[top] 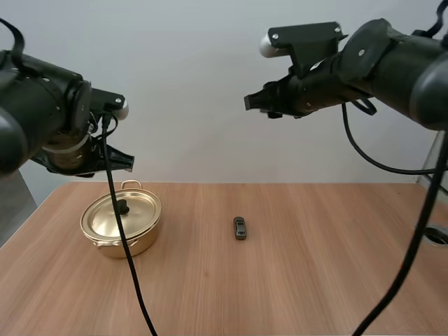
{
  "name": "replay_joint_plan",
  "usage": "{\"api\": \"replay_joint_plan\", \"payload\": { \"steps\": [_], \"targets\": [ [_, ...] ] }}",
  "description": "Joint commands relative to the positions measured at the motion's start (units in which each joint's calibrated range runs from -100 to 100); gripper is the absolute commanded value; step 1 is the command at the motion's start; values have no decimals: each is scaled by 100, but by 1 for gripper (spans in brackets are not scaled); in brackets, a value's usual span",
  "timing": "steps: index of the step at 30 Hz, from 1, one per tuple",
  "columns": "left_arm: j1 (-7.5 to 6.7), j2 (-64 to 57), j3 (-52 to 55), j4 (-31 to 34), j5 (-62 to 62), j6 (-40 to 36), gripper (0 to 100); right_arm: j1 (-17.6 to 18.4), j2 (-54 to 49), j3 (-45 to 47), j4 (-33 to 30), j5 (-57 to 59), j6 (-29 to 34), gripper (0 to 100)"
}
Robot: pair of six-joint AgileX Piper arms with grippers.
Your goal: Open the pot, put the car inside, and close it
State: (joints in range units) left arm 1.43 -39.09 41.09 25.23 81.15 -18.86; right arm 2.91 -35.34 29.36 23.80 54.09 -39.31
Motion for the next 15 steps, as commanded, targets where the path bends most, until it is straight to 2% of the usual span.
{"api": "replay_joint_plan", "payload": {
  "steps": [1, 5, 9, 11, 15],
  "targets": [
    [-2, 136, -4, 74, 183, 51, 99, 1, 442, -25, 36, 2773, -214, 100],
    [-2, 197, -4, 84, 126, 291, 100, 1, 442, -25, 456, 2772, -214, 100],
    [-2, 197, -4, -526, 102, 255, 100, 1, 442, -25, 919, 2772, -214, 100],
    [-2, 197, -4, -822, -99, 255, 100, 1, 442, -25, 970, 2772, -214, 100],
    [-2, 197, -4, -874, -411, 255, 100, 1, 442, -25, 937, 2788, -244, 100]
  ]
}}
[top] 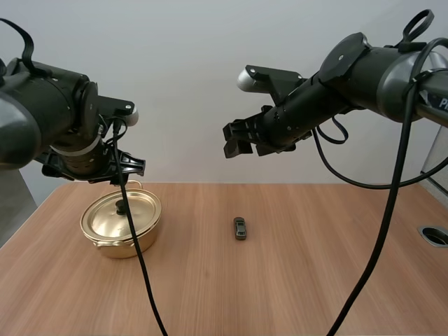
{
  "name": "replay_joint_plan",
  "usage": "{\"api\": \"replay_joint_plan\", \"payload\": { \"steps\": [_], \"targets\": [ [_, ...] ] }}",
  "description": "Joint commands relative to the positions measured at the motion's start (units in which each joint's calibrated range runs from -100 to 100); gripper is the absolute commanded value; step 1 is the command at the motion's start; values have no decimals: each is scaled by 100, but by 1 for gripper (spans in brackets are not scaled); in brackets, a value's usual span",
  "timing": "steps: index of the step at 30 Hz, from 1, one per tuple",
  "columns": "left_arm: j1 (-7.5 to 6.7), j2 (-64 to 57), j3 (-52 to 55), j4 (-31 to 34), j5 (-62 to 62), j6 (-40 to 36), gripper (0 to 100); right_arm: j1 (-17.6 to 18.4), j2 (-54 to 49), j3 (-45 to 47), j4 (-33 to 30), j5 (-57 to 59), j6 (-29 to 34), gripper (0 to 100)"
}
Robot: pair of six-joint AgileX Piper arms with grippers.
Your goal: Open the pot, put the car inside, and close it
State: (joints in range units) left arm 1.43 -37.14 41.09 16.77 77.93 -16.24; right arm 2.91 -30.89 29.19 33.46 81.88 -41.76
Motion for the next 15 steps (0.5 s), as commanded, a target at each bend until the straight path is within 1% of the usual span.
{"api": "replay_joint_plan", "payload": {
  "steps": [1, 4, 7, 11, 15],
  "targets": [
    [-2, 15, -4, -29, -138, -7, 100, 1, -3, -8, -28, 10, 1, 100],
    [-2, 25, 10, -29, -391, -7, 100, 1, -3, -8, -28, 10, 1, 100],
    [-2, 25, 246, -29, -917, -101, 100, 1, -3, -8, -28, 10, 1, 100],
    [-2, 29, 955, -14, -2140, -150, 100, 1, -3, -8, -136, 89, 1, 100],
    [-2, 145, 1548, 186, -3204, -150, 100, 1, -3, -8, -463, 89, 1, 100]
  ]
}}
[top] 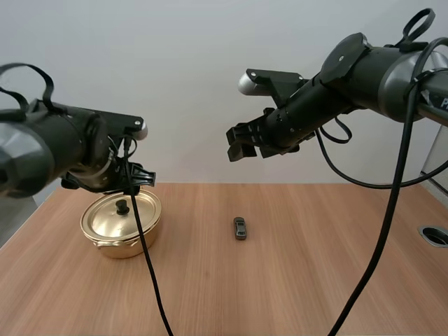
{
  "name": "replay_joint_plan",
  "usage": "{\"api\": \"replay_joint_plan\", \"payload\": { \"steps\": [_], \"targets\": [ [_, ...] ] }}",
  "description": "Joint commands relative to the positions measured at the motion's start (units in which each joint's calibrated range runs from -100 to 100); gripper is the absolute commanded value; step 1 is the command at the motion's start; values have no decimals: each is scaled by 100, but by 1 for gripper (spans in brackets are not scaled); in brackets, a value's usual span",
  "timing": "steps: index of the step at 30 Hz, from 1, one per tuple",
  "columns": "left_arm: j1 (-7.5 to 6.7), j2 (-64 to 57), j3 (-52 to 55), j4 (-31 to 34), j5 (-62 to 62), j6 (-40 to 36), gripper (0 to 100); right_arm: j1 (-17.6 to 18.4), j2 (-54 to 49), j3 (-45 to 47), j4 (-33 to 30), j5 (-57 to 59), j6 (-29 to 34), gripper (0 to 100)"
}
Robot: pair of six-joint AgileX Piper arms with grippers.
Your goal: Open the pot, put the car inside, and close it
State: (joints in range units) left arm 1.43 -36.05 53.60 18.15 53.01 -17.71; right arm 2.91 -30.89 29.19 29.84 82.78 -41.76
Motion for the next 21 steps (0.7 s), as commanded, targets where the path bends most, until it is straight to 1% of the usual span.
{"api": "replay_joint_plan", "payload": {
  "steps": [1, 3, 6, 9, 21],
  "targets": [
    [-2, 88, 377, 79, -831, -3, 100, 1, -3, -8, -180, -1, 1, 100],
    [6, 290, 458, 110, -989, -7, 100, 1, -3, -8, -285, 22, 1, 100],
    [6, 700, 458, 142, -1014, -99, 100, -75, -3, -8, -233, 93, 1, 100],
    [6, 1025, 458, 142, -1313, -123, 100, -89, -3, -8, -233, 93, 1, 100],
    [6, 1576, 444, 282, -2195, -123, 100, -85, -3, -8, -233, 232, 1, 100]
  ]
}}
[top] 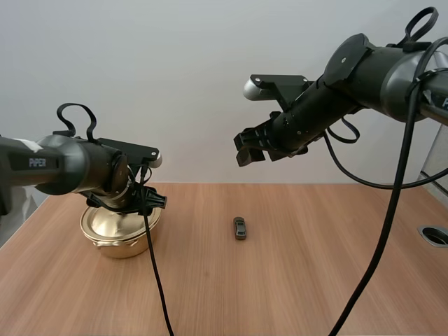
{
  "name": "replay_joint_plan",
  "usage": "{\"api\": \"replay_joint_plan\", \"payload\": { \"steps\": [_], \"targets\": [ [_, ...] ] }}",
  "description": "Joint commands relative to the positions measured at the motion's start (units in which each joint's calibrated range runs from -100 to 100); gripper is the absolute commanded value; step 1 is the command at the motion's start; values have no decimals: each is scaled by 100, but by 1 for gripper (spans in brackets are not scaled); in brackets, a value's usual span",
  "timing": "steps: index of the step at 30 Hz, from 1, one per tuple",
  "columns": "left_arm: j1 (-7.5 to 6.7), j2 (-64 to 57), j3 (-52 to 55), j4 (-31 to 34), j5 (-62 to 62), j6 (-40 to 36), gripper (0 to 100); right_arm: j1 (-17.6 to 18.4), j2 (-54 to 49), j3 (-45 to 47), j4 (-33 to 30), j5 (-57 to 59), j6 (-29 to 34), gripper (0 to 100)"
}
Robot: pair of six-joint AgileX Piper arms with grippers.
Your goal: Open the pot, put the car inside, and close it
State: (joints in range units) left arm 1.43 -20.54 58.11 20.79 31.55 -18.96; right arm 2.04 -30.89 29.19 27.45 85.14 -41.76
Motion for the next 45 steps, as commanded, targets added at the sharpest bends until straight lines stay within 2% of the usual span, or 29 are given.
{"api": "replay_joint_plan", "payload": {
  "steps": [1, 8, 15, 18, 43, 44, 45],
  "targets": [
    [6, 66, -7, 17, -93, 1, 100, 2, -3, -8, 6, -4, 1, 100],
    [30, 281, -7, 122, -315, 1, 100, 2, -3, -8, 6, 132, 1, 100],
    [324, 366, -19, 135, -971, 1, 100, 2, -16, -8, 6, 170, 1, 100],
    [392, 366, -19, 190, -1130, 1, 100, 2, -16, -8, 6, 170, 1, 100],
    [392, 849, -19, 225, -1360, 50, 100, 2, -28, -8, 6, 319, 1, 100],
    [392, 849, -19, 225, -1360, 50, 97, 2, -28, -8, 6, 319, 1, 100],
    [392, 849, -19, 225, -1326, 50, 87, 2, -28, -8, 6, 319, 1, 100]
  ]
}}
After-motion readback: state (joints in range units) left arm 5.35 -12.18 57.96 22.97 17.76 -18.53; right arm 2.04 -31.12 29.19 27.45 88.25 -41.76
